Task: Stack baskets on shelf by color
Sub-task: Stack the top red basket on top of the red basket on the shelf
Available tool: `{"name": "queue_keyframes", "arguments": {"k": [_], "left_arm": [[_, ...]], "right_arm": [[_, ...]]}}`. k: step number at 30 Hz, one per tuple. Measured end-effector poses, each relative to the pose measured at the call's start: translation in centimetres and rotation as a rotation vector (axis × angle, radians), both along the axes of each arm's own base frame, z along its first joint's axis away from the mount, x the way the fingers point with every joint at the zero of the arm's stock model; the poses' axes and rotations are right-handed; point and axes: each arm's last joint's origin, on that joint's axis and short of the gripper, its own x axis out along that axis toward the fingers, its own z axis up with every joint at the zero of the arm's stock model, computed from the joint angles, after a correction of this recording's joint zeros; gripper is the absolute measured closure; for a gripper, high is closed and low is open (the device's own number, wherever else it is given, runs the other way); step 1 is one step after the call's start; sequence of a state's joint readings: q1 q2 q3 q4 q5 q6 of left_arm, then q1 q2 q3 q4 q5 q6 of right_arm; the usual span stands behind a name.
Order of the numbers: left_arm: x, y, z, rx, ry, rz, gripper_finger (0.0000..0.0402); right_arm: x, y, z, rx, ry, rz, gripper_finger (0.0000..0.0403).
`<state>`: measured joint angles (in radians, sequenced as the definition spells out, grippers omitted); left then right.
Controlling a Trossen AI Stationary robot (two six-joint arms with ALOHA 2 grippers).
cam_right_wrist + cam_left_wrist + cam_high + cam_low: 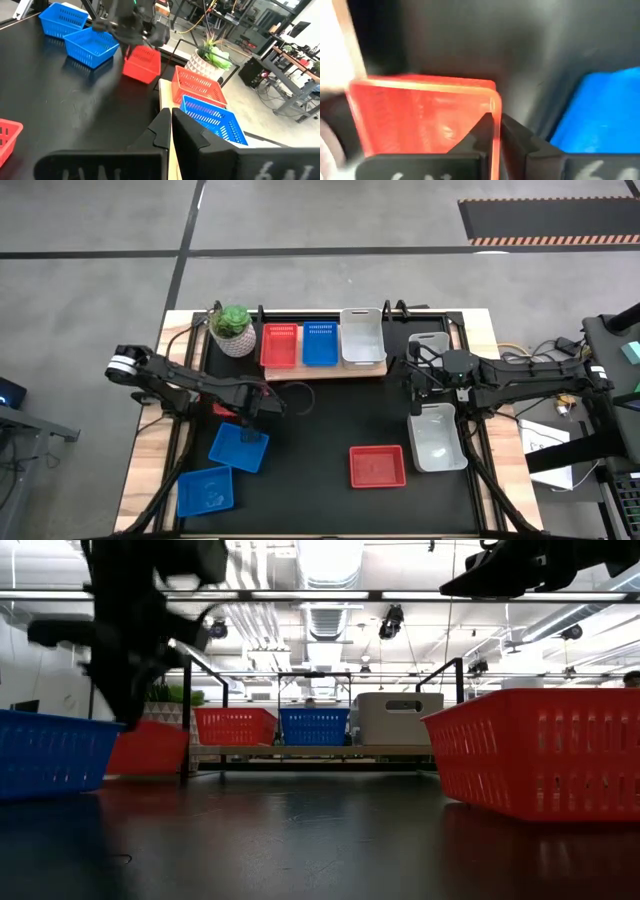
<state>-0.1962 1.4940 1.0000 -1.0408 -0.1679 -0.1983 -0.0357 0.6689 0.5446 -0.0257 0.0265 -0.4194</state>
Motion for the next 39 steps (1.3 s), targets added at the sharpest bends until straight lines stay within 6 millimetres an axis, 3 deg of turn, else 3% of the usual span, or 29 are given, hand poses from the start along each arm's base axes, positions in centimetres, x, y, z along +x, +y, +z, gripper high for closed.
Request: {"name": "queue_keyframes", "arguments": {"k": [5, 9, 15, 20, 23, 27, 33, 35, 39], "left_arm": [[2.4, -2.1, 2.0, 0.007, -0.112, -0.298, 0.0391], [4.2, -3.5, 2.1, -0.031, -0.178, -0.394, 0.0391], [5.4, -4.5, 0.7, -0.085, -0.107, -0.416, 0.0389], [5.5, -4.6, 1.6, -0.115, -0.114, -0.364, 0.0357], [5.3, -4.6, 2.7, -0.127, -0.110, -0.262, 0.0324], [5.7, -4.3, 4.7, -0.164, -0.153, 0.001, 0.0286], [8.6, -3.1, 8.9, -0.240, -0.530, 0.615, 0.0270], [9.1, -2.7, 9.1, -0.270, -0.577, 0.783, 0.0270], [8.9, -2.7, 8.1, -0.265, -0.505, 0.938, 0.0270]], "right_arm": [[0.0, 0.0, 0.0, 0.000, 0.000, 0.000, 0.0394], [0.0, 0.0, 0.0, 0.003, 0.001, -0.001, 0.0394], [0.0, 0.0, -0.1, 0.016, 0.011, -0.004, 0.0394], [-0.1, 0.0, -0.5, 0.029, 0.049, -0.008, 0.0394], [-0.1, 0.0, -0.5, 0.029, 0.049, -0.008, 0.0394], [-0.2, 0.0, -0.5, 0.029, 0.052, -0.008, 0.0394], [-0.2, 0.0, -0.5, 0.027, 0.058, -0.008, 0.0394], [-0.2, 0.0, -0.6, 0.026, 0.059, -0.007, 0.0394], [-0.2, 0.0, -0.6, 0.017, 0.061, -0.005, 0.0394]]}}
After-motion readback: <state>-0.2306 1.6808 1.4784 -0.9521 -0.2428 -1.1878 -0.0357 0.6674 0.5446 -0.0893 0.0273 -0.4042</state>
